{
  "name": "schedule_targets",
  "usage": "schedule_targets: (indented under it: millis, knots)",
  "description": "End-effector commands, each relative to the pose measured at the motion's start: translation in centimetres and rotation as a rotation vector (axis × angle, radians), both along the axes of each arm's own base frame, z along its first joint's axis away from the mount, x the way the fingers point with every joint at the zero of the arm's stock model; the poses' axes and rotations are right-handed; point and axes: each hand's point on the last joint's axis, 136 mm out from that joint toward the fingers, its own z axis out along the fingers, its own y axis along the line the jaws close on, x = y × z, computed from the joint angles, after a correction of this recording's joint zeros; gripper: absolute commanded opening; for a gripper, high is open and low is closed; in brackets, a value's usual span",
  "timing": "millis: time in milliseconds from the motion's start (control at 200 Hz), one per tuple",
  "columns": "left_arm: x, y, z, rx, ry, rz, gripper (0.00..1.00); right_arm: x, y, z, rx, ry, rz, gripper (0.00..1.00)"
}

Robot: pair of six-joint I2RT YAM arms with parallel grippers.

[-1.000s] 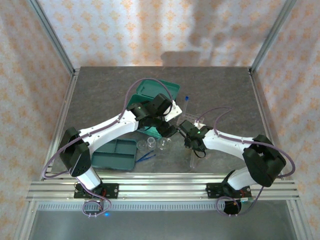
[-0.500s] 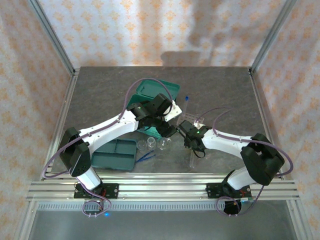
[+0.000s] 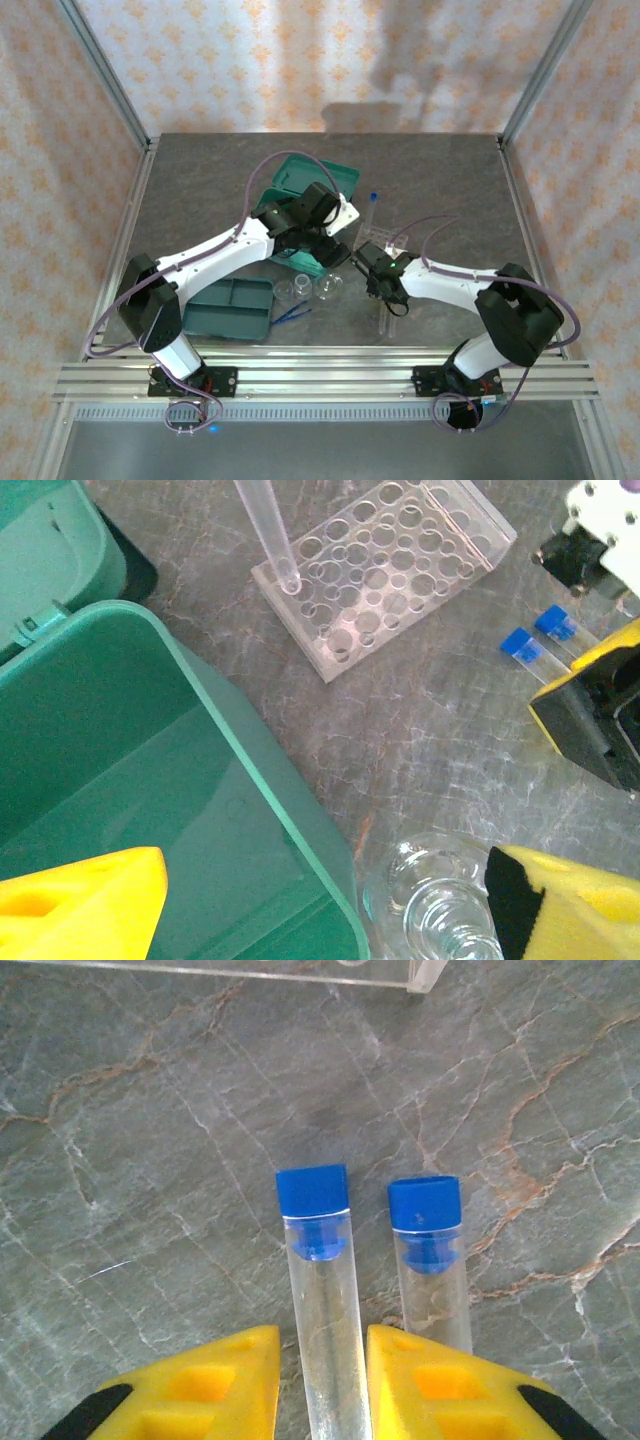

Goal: Organize the chemistry lab equipment

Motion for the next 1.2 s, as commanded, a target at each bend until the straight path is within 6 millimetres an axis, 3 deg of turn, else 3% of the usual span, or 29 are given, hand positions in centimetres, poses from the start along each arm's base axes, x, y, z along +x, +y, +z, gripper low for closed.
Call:
schedule_targets:
  millis: [0,941,1196]
  knots:
    - [1.3,0.6,2.2,-0.030,-0.067,0.061,0.86,0.5,0.4,0.3,-0.006,-0.011,0.011,0.28]
    - [2.0,1.3,2.3,-0.030,-0.070,0.096,0.86,1.0,0.7,-1.2,-0.058,0.029,0.053,0.21]
    - [2.2,1.4,2.3,-0.029,-0.072,0.101,0.86,1.5,0.5,0.9,-0.051,-0.029,0.053,0.19]
